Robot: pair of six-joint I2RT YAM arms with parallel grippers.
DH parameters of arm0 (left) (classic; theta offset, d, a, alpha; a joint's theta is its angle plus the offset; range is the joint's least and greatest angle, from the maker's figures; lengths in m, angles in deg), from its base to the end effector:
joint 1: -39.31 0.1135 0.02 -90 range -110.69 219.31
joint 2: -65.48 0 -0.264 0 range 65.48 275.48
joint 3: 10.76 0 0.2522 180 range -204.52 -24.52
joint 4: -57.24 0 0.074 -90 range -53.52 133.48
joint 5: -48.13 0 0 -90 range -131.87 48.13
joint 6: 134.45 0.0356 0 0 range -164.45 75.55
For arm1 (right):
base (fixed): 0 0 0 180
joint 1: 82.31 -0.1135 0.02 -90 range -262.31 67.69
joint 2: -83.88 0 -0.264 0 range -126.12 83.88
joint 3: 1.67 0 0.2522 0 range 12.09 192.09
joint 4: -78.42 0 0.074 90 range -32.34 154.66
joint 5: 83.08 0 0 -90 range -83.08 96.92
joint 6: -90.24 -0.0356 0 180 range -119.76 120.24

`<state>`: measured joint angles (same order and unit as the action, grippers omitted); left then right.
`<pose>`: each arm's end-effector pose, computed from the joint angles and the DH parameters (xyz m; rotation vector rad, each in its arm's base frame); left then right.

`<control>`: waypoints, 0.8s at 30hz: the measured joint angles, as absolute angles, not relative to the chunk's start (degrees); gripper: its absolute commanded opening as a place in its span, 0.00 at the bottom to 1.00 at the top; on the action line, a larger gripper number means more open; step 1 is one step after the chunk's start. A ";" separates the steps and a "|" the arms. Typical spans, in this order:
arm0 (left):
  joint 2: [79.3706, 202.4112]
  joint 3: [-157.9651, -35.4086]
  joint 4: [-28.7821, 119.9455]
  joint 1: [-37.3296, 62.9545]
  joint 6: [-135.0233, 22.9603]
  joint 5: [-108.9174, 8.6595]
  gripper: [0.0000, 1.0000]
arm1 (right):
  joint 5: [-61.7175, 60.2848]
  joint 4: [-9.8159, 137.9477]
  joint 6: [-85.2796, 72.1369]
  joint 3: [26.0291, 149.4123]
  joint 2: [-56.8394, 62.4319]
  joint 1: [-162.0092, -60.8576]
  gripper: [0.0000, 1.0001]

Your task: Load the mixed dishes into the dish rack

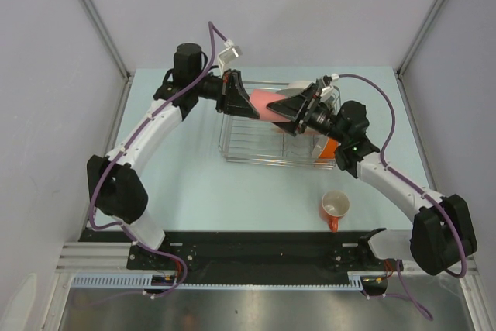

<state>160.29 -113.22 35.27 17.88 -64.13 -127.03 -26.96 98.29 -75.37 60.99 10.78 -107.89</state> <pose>0.3284 -0.1670 0.3911 1.1630 1.5778 -1.8078 0.2561 0.1446 0.3374 0.1582 1.7222 1.7984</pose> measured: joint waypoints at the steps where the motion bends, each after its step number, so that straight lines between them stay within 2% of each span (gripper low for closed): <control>1: 160.29 -113.18 35.34 17.88 -64.16 -126.95 0.00 | -26.99 97.76 -74.91 61.19 10.69 -107.89 0.78; 3: 160.29 -112.74 35.53 17.88 -64.16 -126.60 0.00 | -26.94 97.04 -73.75 61.82 10.69 -107.89 0.72; 12: 160.18 -110.82 35.38 18.08 -62.67 -126.20 0.00 | -26.75 91.53 -70.19 63.57 11.04 -107.87 0.81; 15: 160.18 -110.75 34.92 17.90 -62.23 -126.16 0.00 | -26.44 90.18 -69.29 64.03 11.04 -107.93 0.80; 18: 160.18 -110.71 34.46 17.88 -61.95 -126.14 0.00 | -26.31 89.81 -68.88 64.10 11.02 -107.93 0.74; 19: 160.18 -110.69 34.31 17.88 -61.93 -126.09 0.00 | -26.31 89.76 -68.68 64.10 11.02 -107.93 0.65; 21: 160.18 -110.60 34.22 17.90 -61.86 -126.09 0.00 | -26.27 89.65 -68.40 64.10 11.02 -107.96 0.54; 22: 160.18 -110.54 34.09 17.90 -61.60 -126.09 0.11 | -26.22 89.57 -68.18 64.10 11.02 -107.98 0.41; 24: 160.18 -110.45 33.68 17.90 -60.88 -125.98 0.38 | -26.13 89.30 -67.94 64.10 11.02 -107.98 0.25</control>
